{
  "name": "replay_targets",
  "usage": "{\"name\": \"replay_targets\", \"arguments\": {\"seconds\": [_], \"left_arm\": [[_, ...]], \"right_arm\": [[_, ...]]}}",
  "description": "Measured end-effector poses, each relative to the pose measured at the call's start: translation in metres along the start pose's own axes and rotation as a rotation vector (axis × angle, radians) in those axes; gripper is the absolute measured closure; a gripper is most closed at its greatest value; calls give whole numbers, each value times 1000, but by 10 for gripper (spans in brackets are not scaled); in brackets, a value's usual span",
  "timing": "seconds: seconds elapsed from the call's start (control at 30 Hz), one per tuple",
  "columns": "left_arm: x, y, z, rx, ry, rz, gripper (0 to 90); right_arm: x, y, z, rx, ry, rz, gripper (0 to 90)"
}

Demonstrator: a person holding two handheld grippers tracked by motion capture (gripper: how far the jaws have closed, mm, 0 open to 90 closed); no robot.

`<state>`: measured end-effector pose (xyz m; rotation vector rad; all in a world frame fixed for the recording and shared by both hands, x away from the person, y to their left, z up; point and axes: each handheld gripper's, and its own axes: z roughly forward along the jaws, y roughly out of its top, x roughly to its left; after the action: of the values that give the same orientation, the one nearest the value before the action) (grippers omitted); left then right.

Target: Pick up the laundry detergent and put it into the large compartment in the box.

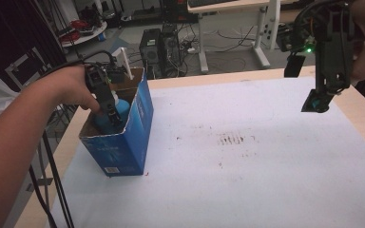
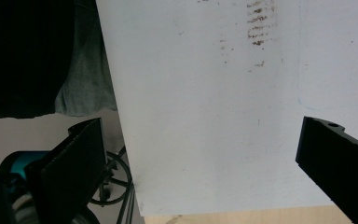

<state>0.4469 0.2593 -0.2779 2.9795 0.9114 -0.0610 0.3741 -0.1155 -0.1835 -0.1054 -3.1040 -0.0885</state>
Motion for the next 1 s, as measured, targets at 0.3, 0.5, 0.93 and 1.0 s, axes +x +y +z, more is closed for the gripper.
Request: {"name": "replay_targets", "arguments": {"seconds": [0.3, 0.5, 0.93, 1.0], "left_arm": [[0, -5, -12, -12, 6, -39, 215], [-2, -5, -24, -36, -5, -49, 172], [-12, -4, -57, -39, 12, -50, 131], [-16, -2, -62, -38, 14, -32, 109]], "right_arm": [[1, 1, 0, -3, 3, -7, 9], [0, 1, 0, -5, 4, -6, 9], [-3, 1, 1, -9, 7, -16, 9], [-3, 1, 1, -10, 8, -12, 9]]}}
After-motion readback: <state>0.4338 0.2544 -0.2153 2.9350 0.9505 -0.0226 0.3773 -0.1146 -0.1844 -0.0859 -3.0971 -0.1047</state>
